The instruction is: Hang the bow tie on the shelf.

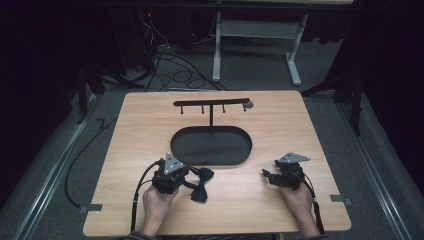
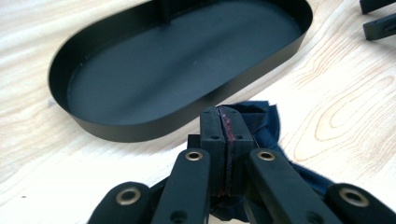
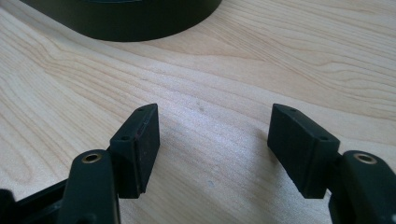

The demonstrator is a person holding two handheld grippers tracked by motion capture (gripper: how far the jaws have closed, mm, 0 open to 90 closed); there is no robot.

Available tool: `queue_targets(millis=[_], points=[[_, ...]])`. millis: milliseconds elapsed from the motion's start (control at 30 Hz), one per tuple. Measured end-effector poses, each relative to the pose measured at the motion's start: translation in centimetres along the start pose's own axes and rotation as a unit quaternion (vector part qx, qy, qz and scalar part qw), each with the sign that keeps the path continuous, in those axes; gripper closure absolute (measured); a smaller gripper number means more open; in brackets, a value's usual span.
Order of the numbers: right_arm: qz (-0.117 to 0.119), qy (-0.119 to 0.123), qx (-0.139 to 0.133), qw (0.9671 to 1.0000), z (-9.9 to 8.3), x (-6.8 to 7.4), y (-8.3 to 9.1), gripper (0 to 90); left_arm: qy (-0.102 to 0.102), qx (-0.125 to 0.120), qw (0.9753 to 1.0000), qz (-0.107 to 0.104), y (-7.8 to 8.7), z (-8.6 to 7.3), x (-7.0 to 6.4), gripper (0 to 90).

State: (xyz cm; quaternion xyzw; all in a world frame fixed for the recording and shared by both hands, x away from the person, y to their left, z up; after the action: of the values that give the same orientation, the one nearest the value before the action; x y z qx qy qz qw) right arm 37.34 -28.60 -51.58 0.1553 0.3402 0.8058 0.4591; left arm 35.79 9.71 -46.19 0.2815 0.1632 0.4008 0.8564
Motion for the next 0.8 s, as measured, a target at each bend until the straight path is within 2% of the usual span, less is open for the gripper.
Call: queue_targets(millis=[167, 500, 633, 733, 800], points=[[0.002, 0.003, -0.001, 1.0, 0.0, 0.0, 0.0, 35.6, -0.004, -0.016, 0.9999, -0.002, 0.8, 0.5, 0.0, 88.9], [0.002, 0.003, -0.001, 1.0, 0.0, 0.0, 0.0, 35.5, -0.033, -0.012, 0.9994, -0.005, 1.6, 1.9, 0.0, 88.9], [0.002, 0.003, -0.001, 1.0, 0.0, 0.0, 0.0, 35.5, -0.033, -0.019, 0.9991, -0.017, 2.1, 2.4, 0.1, 88.9], [0.002, 0.003, -0.001, 1.0, 0.0, 0.0, 0.0, 35.6, -0.021, -0.029, 0.9986, -0.04, 2.5, 2.8, 0.4, 88.9], [0.003, 0.003, -0.001, 1.0, 0.0, 0.0, 0.0, 35.6, -0.019, -0.034, 0.9982, -0.046, 2.8, 3.1, 0.6, 88.9]])
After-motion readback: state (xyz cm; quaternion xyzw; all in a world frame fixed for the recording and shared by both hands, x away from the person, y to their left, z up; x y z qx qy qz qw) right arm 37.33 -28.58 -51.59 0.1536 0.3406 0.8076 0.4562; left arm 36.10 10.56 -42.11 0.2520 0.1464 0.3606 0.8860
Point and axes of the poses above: each handheld gripper's, and its own axes: y roughly backward along the jaws, z roughly out of its top, x roughly to its left, the point moved 2 cm from there along -y, roughly forward along the jaws, and after that the axes turned 4 degrees about y, right-handed, at the moved point
